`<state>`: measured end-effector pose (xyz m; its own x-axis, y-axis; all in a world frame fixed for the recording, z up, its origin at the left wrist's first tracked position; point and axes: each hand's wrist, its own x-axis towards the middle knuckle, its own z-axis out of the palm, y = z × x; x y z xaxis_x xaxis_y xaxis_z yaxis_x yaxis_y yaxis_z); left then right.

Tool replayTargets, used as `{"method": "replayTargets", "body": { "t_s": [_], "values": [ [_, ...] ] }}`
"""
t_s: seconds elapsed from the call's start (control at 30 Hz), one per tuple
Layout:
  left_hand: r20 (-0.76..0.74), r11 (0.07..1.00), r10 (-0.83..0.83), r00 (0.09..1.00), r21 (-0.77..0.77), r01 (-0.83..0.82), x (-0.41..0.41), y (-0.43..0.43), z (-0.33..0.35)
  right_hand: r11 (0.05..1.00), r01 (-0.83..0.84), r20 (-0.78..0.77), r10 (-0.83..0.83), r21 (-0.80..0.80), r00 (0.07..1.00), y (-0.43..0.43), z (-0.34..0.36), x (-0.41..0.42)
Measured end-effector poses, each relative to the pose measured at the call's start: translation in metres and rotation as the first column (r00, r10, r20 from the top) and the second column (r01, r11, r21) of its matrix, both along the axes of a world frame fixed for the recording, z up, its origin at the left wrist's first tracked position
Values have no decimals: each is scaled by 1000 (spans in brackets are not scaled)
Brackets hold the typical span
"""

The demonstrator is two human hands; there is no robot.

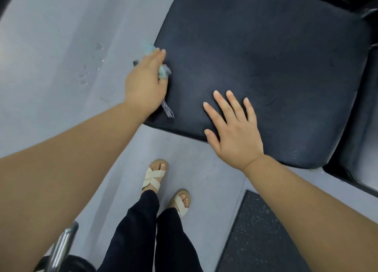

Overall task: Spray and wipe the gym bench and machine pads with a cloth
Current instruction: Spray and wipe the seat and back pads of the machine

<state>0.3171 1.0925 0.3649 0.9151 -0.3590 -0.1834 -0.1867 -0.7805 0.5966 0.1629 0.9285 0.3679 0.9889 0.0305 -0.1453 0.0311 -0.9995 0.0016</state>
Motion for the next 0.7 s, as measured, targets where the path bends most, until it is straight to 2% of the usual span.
{"method": "replayTargets", "body": {
  "t_s": [0.1, 0.17, 0.27, 0.33, 0.4, 0.47, 0.57, 0.6, 0.63, 0.7],
  "values": [
    [78, 947, -322, 944, 9, 322, -53, -2, 0, 994, 34, -23, -32, 100, 999, -1, 6, 3],
    [50, 925, -381, 923, 29, 380, -65, 5, -5, 954, 129, -24, -127, 271, 992, -2, 13, 8],
    [-37, 953, -286, 958, 92, 288, -51, 8, -6, 783, 307, -28, -348, 541, 937, 3, 27, 18],
    [-76, 979, -189, 979, 58, 194, -46, -6, 2, 655, 392, -43, -481, 646, 876, 11, 34, 24],
    [-119, 968, -244, 962, -83, 236, -56, -30, 13, 538, 460, -85, -580, 706, 810, 19, 39, 32],
    [-243, 906, -387, 890, -281, 317, -69, -49, 24, 402, 527, -144, -678, 748, 721, 22, 44, 38],
    [-484, 865, -448, 752, -447, 228, -60, -53, 34, 162, 608, -260, -797, 777, 545, 13, 52, 39],
    [-531, 857, -441, 723, -489, 163, -54, -49, 36, 115, 633, -299, -808, 765, 508, 8, 54, 38],
    [-569, 850, -403, 717, -524, 62, -48, -45, 37, 99, 665, -328, -810, 740, 486, 3, 56, 35],
    [-626, 850, -222, 748, -500, -166, -37, -41, 40, 105, 725, -394, -783, 680, 482, -1, 59, 31]
  ]
}}
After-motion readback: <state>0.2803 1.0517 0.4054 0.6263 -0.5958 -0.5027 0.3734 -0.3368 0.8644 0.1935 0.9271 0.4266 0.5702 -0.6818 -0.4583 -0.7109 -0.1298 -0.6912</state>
